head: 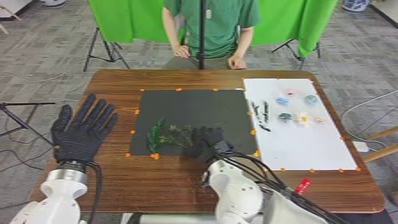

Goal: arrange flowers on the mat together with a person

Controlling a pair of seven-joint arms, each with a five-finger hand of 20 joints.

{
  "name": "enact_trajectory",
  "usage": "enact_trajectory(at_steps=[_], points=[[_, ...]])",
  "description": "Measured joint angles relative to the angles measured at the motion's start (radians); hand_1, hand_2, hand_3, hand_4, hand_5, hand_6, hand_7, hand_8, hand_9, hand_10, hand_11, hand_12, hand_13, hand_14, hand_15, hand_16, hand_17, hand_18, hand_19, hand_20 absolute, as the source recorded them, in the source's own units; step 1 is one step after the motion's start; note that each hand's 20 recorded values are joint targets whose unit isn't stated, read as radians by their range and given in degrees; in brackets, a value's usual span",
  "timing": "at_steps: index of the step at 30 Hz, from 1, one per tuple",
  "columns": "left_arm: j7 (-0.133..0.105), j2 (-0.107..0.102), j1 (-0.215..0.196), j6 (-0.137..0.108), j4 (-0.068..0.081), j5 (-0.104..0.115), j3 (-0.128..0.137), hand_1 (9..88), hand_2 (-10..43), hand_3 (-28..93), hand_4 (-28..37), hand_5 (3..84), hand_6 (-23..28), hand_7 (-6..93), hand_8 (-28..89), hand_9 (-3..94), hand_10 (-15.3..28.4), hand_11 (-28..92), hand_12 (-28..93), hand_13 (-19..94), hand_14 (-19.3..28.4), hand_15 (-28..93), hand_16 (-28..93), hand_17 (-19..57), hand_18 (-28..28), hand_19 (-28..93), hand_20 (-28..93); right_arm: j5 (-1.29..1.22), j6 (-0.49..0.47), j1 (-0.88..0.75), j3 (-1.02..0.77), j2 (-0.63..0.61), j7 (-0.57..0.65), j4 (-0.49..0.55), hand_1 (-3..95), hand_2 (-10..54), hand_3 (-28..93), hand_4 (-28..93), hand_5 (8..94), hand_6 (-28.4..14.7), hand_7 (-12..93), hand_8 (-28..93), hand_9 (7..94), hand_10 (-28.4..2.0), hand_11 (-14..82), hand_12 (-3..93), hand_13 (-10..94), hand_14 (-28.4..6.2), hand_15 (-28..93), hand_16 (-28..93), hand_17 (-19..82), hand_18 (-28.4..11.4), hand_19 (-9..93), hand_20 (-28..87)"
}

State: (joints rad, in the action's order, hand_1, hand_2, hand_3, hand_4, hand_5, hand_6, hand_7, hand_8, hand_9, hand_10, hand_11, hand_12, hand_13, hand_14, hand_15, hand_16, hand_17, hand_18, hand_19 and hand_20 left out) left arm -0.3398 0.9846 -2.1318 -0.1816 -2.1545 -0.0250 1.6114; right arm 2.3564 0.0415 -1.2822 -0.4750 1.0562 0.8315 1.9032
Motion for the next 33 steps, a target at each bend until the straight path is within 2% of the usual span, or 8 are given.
enact_trajectory(at_steps=[2,5,9,15,24,33], points=[[0.002,0.000,0.000,-0.002,0.000,-0.001,0.000,22.6,15.6,73,-28.3,42.1,7.7,10.5,-9,34.8,14.3,17,10,24,14.3,27,-6,-4.6,12.2,28,11,0.008,-0.003,0.006,0.006,0.009,0.007,-0.011,43.0,-9.5,64,-28,64.6,-3.1,47,9,66.6,-16.8,62.2,43.4,57,-19.1,77,44,24,-27.6,81,29],[0.005,0.000,-0.001,-0.005,0.000,-0.003,0.001,22.6,15.6,73,-28.3,42.2,7.7,10.4,-9,34.8,14.3,17,10,24,14.3,27,-6,-4.6,12.2,28,11,0.022,-0.006,0.017,0.017,0.020,0.013,-0.031,50.9,-9.5,61,-27,66.5,-2.3,52,16,68.5,-16.2,62.9,43.8,58,-18.4,77,45,25,-27.7,82,30],[0.009,0.000,-0.003,-0.009,0.000,-0.005,0.001,23.0,15.5,74,-28.3,42.1,7.6,10.6,-9,34.8,14.3,17,10,24,14.4,27,-6,-4.6,12.2,28,11,0.034,-0.007,0.023,0.020,0.036,0.015,-0.055,54.2,-9.5,63,-25,68.5,-1.7,53,17,70.6,-15.7,62.1,43.6,59,-17.6,76,45,25,-27.4,82,31],[0.012,0.000,-0.009,-0.009,-0.001,-0.018,0.001,23.9,15.3,75,-28.3,42.2,7.6,10.7,-9,34.9,14.2,18,10,24,14.4,27,-6,-4.6,12.3,28,11,0.033,-0.013,0.019,0.017,0.048,0.015,-0.057,52.9,-9.5,65,-24,68.9,-1.6,54,17,71.9,-15.6,61.8,43.6,60,-17.6,76,45,26,-27.4,82,32],[0.015,0.000,-0.012,-0.015,-0.001,-0.018,0.000,23.8,15.1,74,-28.3,42.2,7.6,10.8,-9,34.8,14.2,18,10,24,14.4,27,-5,-4.8,12.4,29,11,0.031,-0.012,0.013,0.011,0.053,0.026,-0.056,51.6,-9.5,65,-22,69.8,-2.0,53,18,73.1,-15.8,61.5,43.7,61,-18.0,76,45,26,-27.9,82,32],[0.021,-0.002,-0.008,-0.032,-0.001,-0.016,-0.011,23.7,15.0,75,-28.3,42.4,7.8,11.0,-9,34.8,14.3,18,10,25,14.5,28,-5,-4.8,12.5,29,11,0.027,-0.032,-0.035,-0.040,0.090,0.036,-0.049,43.0,-9.5,63,-18,68.9,-3.0,47,17,69.7,-17.3,59.0,42.7,59,-18.8,75,43,25,-28.3,82,32]])
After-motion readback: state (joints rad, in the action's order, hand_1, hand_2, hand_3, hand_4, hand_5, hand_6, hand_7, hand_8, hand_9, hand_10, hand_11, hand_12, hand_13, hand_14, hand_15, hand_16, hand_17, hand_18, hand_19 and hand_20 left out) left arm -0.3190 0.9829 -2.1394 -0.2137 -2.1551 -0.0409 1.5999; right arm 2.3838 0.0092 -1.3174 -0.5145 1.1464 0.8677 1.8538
